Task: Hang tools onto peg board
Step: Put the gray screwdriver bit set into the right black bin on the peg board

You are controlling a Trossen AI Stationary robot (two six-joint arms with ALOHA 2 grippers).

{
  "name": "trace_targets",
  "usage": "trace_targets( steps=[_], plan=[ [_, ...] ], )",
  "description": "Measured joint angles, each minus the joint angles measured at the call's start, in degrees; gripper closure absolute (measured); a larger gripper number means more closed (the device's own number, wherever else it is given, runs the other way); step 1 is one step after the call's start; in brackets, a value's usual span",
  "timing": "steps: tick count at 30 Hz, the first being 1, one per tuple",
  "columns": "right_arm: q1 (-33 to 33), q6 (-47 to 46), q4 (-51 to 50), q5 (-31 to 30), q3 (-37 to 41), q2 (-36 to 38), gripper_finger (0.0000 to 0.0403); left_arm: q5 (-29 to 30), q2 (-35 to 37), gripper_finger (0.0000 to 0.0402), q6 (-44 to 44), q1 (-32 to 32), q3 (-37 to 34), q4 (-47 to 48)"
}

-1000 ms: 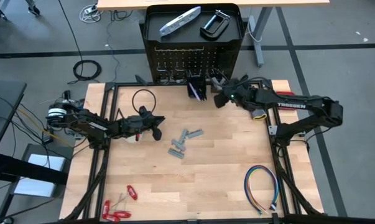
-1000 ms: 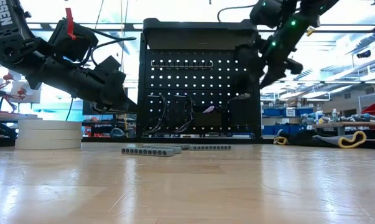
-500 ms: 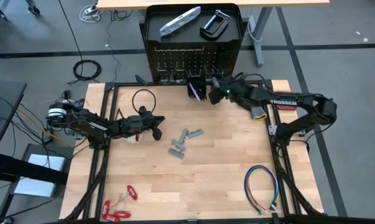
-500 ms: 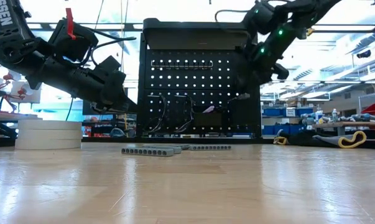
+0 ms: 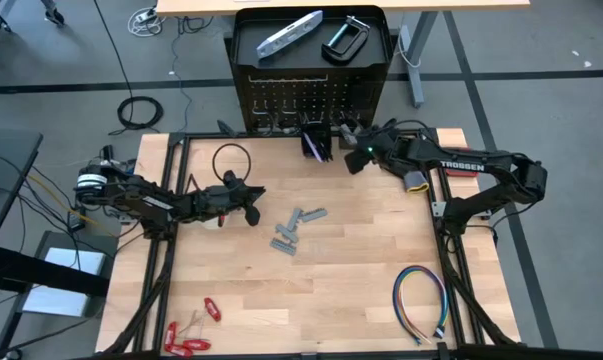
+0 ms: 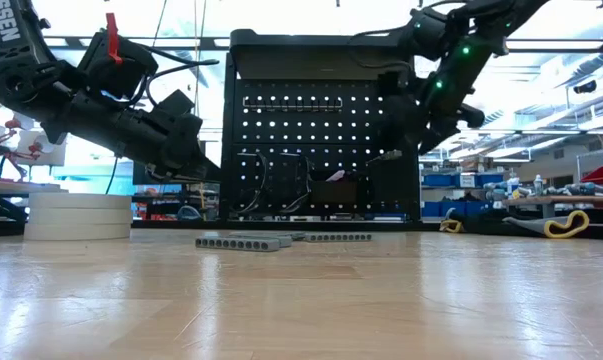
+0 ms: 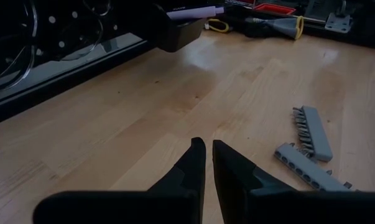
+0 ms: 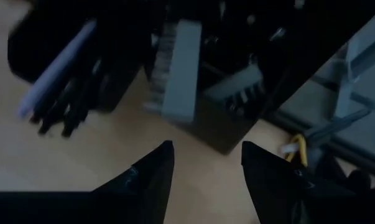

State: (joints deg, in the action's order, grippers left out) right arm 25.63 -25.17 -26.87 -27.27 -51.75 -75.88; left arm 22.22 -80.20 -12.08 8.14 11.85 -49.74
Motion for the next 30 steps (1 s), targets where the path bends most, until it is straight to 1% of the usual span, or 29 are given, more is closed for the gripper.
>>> trace_targets(
  steps=[3,5,9,14,20,26,30],
  plan=[
    [0.02,-0.11,0.27,1.59,0.46,-0.37,0.0206,0.00,0.00,0.0367,0.00,-0.02,0.00,-0.07],
    [0.25,-0.09,0.60,1.00,0.52,-1.32,0.0206,0.00,0.00,0.0367,0.00,-0.01,0.00,-0.02],
    [1.61,1.66,5.23,-1.01,0.55,-3.37,0.0206,0.00,0.00,0.0367,-0.08,-0.02,0.00,-0.06],
    [2.26,3.28,9.86,-1.06,-1.23,-2.96,0.0206,0.00,0.00,0.0367,-0.13,-0.01,0.00,-0.05],
    [2.28,4.35,9.74,-1.23,-3.84,-2.29,0.0206,0.00,0.00,0.0367,-0.15,0.00,0.00,-0.02],
    [2.11,4.17,9.68,-1.24,-3.89,-2.33,0.0206,0.00,0.00,0.0367,-0.17,-0.01,-0.01,-0.04],
    [0.72,4.32,9.62,-1.20,-3.89,-2.33,0.0206,0.00,0.00,0.0367,-0.17,0.00,-0.01,-0.04]
  ],
)
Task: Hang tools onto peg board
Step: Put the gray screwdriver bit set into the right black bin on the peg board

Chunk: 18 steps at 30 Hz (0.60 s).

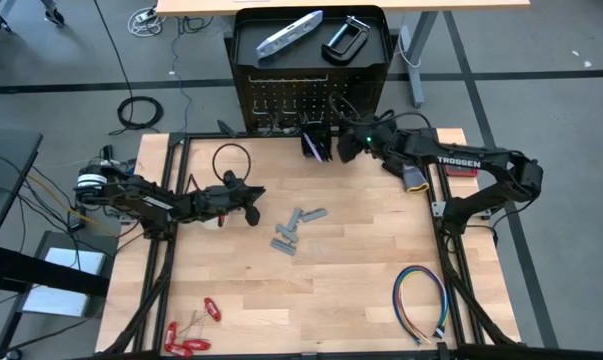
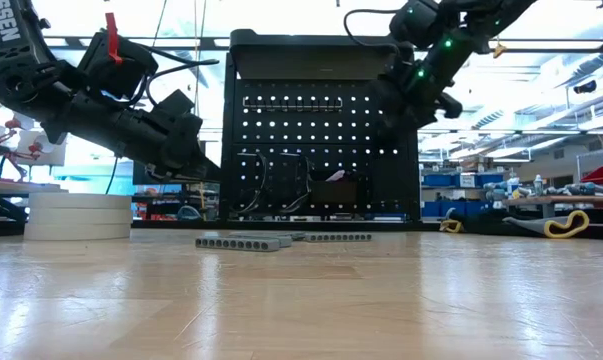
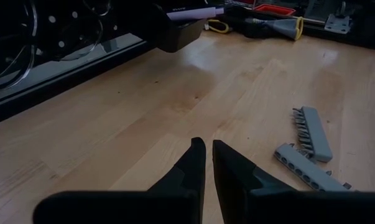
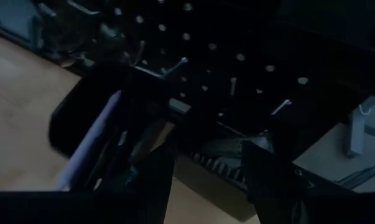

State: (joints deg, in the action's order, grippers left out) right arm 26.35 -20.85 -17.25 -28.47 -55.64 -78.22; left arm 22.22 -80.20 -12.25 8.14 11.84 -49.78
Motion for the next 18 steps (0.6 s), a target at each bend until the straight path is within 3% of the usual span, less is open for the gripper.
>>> trace_targets(
  steps=[7,11,18],
  plan=[
    [-6.78,0.46,-2.14,0.16,0.00,0.00,0.0206,0.00,0.00,0.0367,0.00,0.00,0.02,0.01],
    [-14.03,3.82,-2.20,6.84,0.74,-0.69,0.0206,0.00,0.00,0.0367,0.00,-0.01,0.02,0.02],
    [-26.57,3.17,14.79,9.21,9.79,-5.32,0.0201,-2.48,0.00,0.0367,-0.02,0.00,0.00,-0.02]
  ],
)
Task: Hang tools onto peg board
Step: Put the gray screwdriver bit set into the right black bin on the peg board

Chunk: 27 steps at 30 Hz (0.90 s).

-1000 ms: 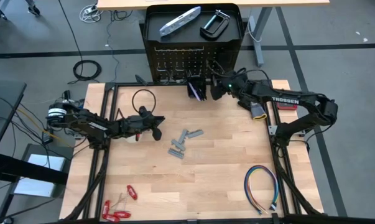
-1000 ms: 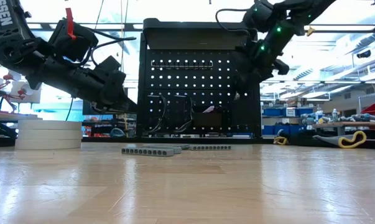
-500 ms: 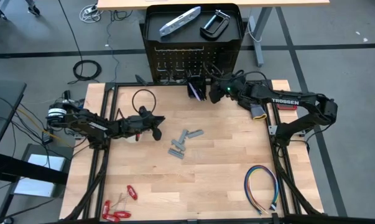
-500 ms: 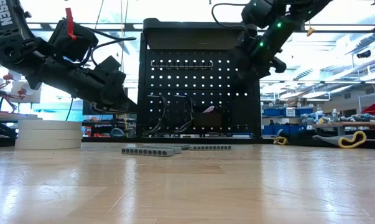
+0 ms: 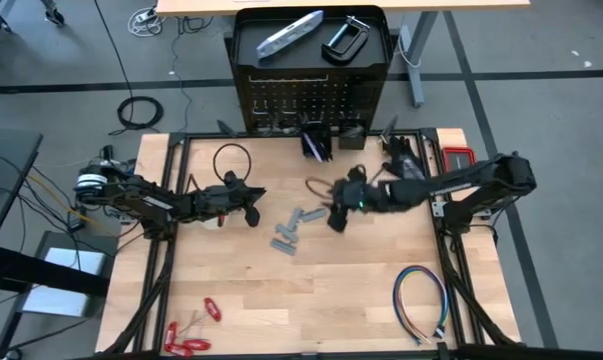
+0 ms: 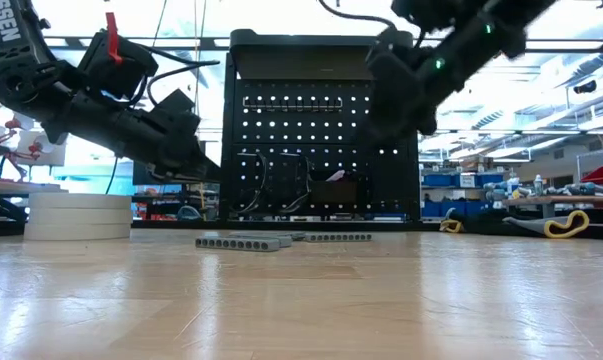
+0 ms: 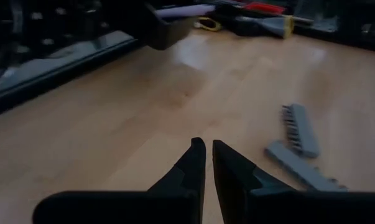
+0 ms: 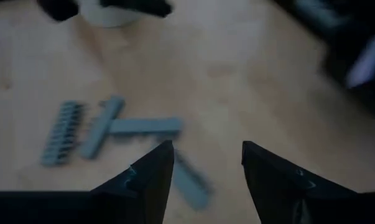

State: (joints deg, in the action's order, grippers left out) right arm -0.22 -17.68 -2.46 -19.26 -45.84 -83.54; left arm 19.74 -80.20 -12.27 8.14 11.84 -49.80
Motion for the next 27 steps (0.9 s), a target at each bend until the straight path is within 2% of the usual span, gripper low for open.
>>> trace_targets(
  steps=[4,6,10,14,21,27],
  plan=[
    [-1.11,-3.80,14.34,0.09,5.36,-4.78,0.0189,-5.61,0.00,0.0367,-0.20,-0.03,0.02,-0.09],
    [-0.56,-3.56,21.91,0.91,8.15,-7.12,0.0181,-6.22,0.02,0.0367,-0.03,-0.08,0.01,-0.22],
    [2.06,1.39,38.29,7.35,13.17,-12.61,0.0167,-5.95,0.00,0.0367,3.60,-0.04,0.11,-0.22],
    [5.68,9.27,48.94,12.21,17.12,-19.58,0.0161,-5.91,-0.01,0.0367,7.61,-0.04,0.02,-1.57],
    [12.64,17.12,64.57,27.24,15.93,-31.19,0.0159,-4.99,0.04,0.0367,6.52,-0.04,-0.03,-3.37],
    [16.78,20.89,71.11,40.38,14.07,-38.62,0.0160,-4.03,0.02,0.0367,2.65,-0.02,-0.01,-2.79]
  ],
)
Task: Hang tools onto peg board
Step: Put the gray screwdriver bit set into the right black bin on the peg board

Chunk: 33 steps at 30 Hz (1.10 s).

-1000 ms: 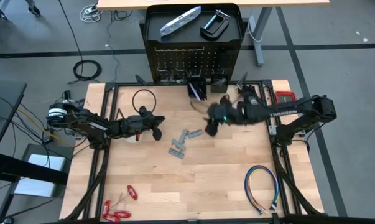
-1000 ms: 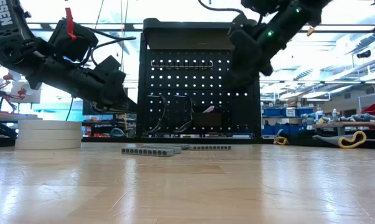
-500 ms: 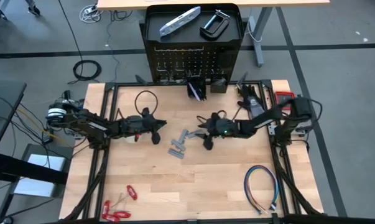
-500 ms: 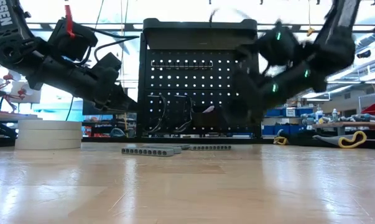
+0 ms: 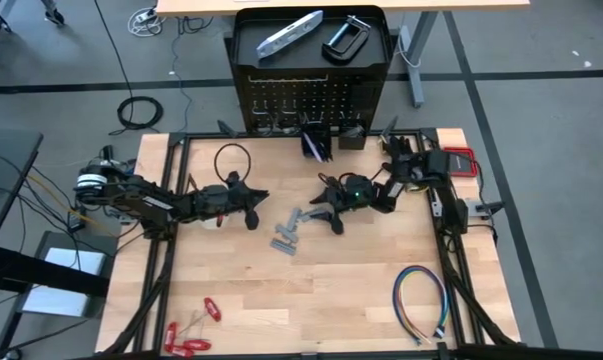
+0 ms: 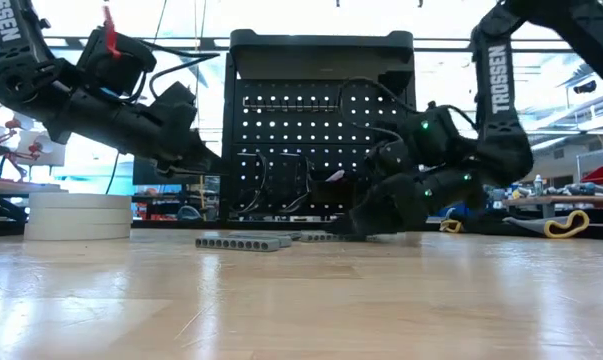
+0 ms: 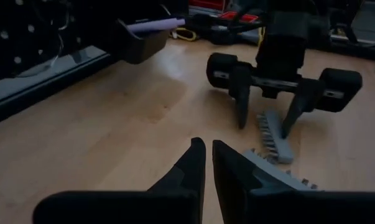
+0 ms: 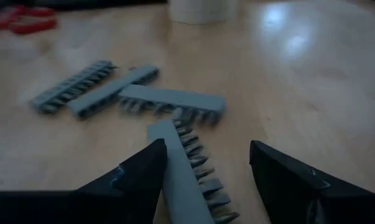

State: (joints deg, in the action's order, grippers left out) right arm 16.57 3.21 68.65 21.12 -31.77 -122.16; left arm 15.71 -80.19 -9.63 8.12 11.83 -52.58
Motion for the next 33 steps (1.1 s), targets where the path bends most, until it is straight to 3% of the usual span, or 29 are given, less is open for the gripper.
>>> trace_targets(
  steps=[5,14,25,29,33],
  plan=[
    [0.28,6.93,0.71,5.54,-1.15,-3.59,0.0171,1.17,-0.02,0.0367,-1.47,0.00,0.01,0.57],
    [0.82,8.03,-1.79,3.76,-0.94,-1.27,0.0196,4.15,-0.02,0.0367,-1.27,0.02,0.01,1.03],
    [0.34,7.14,-1.37,1.44,-0.81,-1.13,0.0271,5.65,-0.02,0.0367,1.62,0.13,0.01,-0.58],
    [-1.19,6.65,-4.09,-1.75,-0.70,2.46,0.0270,5.68,-0.02,0.0367,3.44,0.13,0.01,-2.65],
    [-2.57,6.75,-9.17,-6.02,-0.52,11.83,0.0262,5.73,-0.02,0.0367,7.87,0.18,0.03,-4.23]
  ],
)
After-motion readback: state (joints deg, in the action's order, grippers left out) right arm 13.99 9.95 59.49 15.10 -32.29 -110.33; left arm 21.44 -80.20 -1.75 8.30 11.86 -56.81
